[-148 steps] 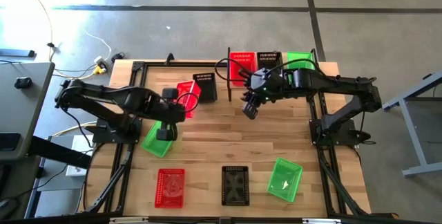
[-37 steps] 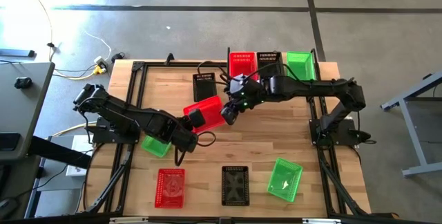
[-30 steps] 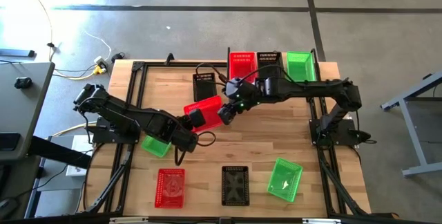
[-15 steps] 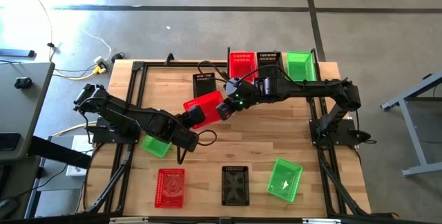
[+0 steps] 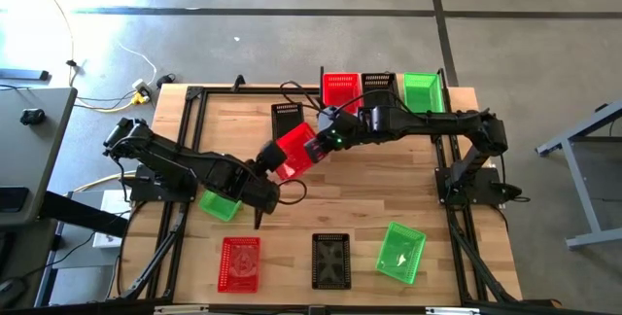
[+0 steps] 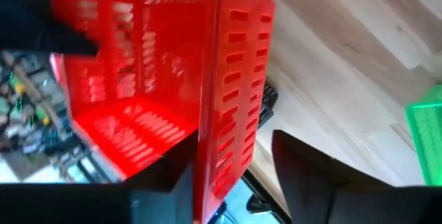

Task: Stack baskets on shelf by color
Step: Stack the top red bin on top of the red bin on the shelf

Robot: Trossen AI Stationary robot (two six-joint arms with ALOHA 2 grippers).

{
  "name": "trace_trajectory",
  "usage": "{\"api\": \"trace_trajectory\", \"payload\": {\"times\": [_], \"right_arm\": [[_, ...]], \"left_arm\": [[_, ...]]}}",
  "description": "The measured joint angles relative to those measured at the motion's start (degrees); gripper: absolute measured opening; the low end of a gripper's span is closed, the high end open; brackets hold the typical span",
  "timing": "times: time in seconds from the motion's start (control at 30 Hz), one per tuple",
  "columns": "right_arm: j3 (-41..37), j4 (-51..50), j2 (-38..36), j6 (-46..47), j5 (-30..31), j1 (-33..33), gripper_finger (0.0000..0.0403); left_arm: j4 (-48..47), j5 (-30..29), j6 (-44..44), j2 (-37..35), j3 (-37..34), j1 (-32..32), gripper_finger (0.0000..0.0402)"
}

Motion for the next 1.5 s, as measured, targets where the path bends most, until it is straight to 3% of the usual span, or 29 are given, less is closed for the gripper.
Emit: {"api": "trace_trajectory", "payload": {"times": [0.27,0.67,1.07,1.23,1.5], "right_arm": [[-0.02,-6.06,-0.04,0.13,1.18,-0.17,0.0000],[7.15,-14.83,-0.76,-6.80,1.23,-0.22,0.0000],[21.95,-23.57,-0.76,-27.57,1.64,-7.25,0.0000],[25.79,-25.98,-0.76,-40.72,-2.41,-13.16,0.0000],[27.98,-27.34,-0.72,-63.93,-14.57,-26.29,0.0000]], "left_arm": [[-1.83,-1.94,-8.38,-0.60,0.00,-0.08,0.0226],[-5.09,-1.33,-14.62,-4.29,0.00,1.35,0.0226],[-5.16,1.94,-22.93,-7.37,0.00,10.36,0.0225],[-5.05,9.79,-28.29,-7.72,0.00,15.69,0.0225],[-4.56,18.83,-34.97,-7.69,0.00,21.86,0.0225]]}}
